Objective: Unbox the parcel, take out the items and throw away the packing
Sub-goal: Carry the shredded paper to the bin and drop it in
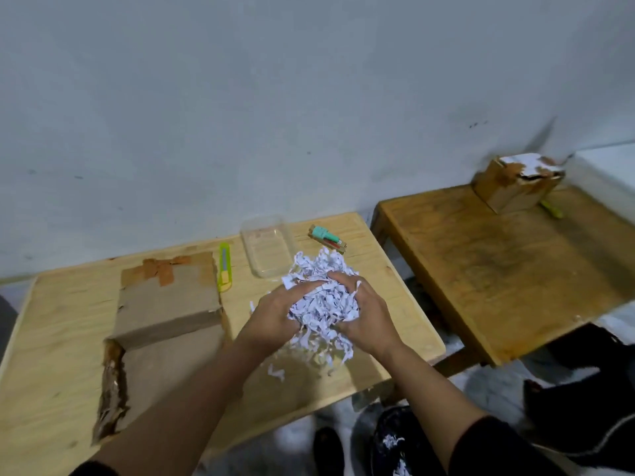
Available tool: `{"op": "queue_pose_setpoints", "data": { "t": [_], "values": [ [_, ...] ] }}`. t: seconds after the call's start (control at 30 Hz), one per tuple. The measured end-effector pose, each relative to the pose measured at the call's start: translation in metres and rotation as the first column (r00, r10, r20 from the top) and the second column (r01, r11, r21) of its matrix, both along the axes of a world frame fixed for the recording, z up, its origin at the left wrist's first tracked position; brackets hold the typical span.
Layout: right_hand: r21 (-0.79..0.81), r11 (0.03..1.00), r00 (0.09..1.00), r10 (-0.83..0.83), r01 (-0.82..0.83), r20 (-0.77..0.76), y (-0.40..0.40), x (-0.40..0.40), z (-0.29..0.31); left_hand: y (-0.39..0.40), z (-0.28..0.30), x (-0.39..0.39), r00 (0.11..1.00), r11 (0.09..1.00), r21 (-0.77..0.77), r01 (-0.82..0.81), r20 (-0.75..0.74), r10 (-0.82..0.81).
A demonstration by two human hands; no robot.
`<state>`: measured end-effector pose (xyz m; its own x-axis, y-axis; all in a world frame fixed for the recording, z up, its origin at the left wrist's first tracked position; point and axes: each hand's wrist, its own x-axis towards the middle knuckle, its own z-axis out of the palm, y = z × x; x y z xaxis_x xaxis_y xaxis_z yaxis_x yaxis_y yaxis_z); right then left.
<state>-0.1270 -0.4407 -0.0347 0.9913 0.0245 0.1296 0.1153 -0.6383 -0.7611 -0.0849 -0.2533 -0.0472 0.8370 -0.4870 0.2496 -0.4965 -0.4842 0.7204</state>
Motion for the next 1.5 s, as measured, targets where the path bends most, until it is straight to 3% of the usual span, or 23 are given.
{"op": "queue_pose_setpoints", "data": {
  "t": [0.17, 0.4, 0.77, 0.93, 1.07, 1.17, 1.2, 1.27, 1.33, 1.43, 1.5],
  "values": [
    [-0.027, 0.997, 0.993, -0.074, 0.077, 0.092, -0.003, -0.022, 0.035, -0.010, 0.033, -0.009, 0.999, 1.000, -0.001, 0.030, 0.017, -0.030],
    [-0.017, 0.972, 0.969, -0.234, 0.236, 0.076, -0.040, -0.079, 0.052, -0.061, 0.045, -0.035, 0.971, 0.975, -0.009, 0.222, 0.095, -0.220],
    [-0.017, 0.818, 0.807, -0.572, 0.576, -0.146, -0.143, -0.225, -0.014, -0.198, -0.031, -0.136, 0.841, 0.848, 0.004, 0.529, -0.133, -0.524],
    [-0.050, 0.761, 0.726, -0.634, 0.646, -0.265, -0.184, -0.278, -0.070, -0.258, -0.083, -0.187, 0.767, 0.770, -0.031, 0.638, -0.067, -0.638],
    [-0.044, 0.717, 0.659, -0.661, 0.696, -0.359, -0.216, -0.300, -0.125, -0.296, -0.142, -0.213, 0.770, 0.826, 0.047, 0.562, -0.396, -0.501],
    [-0.063, 0.721, 0.625, -0.636, 0.690, -0.452, -0.238, -0.301, -0.161, -0.316, -0.179, -0.225, 0.783, 0.861, 0.126, 0.494, -0.496, -0.376],
    [-0.049, 0.737, 0.628, -0.607, 0.674, -0.487, -0.243, -0.300, -0.170, -0.321, -0.189, -0.228, 0.791, 0.858, 0.144, 0.494, -0.483, -0.375],
    [-0.016, 0.766, 0.630, -0.539, 0.642, -0.559, -0.250, -0.298, -0.187, -0.325, -0.208, -0.231, 0.842, 0.815, 0.322, 0.481, -0.427, -0.329],
    [-0.127, 0.817, 0.587, -0.503, 0.563, -0.635, -0.254, -0.295, -0.196, -0.326, -0.215, -0.231, 0.881, 0.718, 0.530, 0.451, -0.396, -0.261],
    [-0.283, 0.848, 0.535, -0.508, 0.448, -0.675, -0.252, -0.286, -0.193, -0.331, -0.210, -0.231, 0.910, 0.673, 0.619, 0.405, -0.348, -0.227],
    [-0.325, 0.860, 0.560, -0.504, 0.392, -0.657, -0.249, -0.279, -0.183, -0.331, -0.199, -0.229, 0.920, 0.646, 0.660, 0.384, -0.331, -0.209]
  ]
}}
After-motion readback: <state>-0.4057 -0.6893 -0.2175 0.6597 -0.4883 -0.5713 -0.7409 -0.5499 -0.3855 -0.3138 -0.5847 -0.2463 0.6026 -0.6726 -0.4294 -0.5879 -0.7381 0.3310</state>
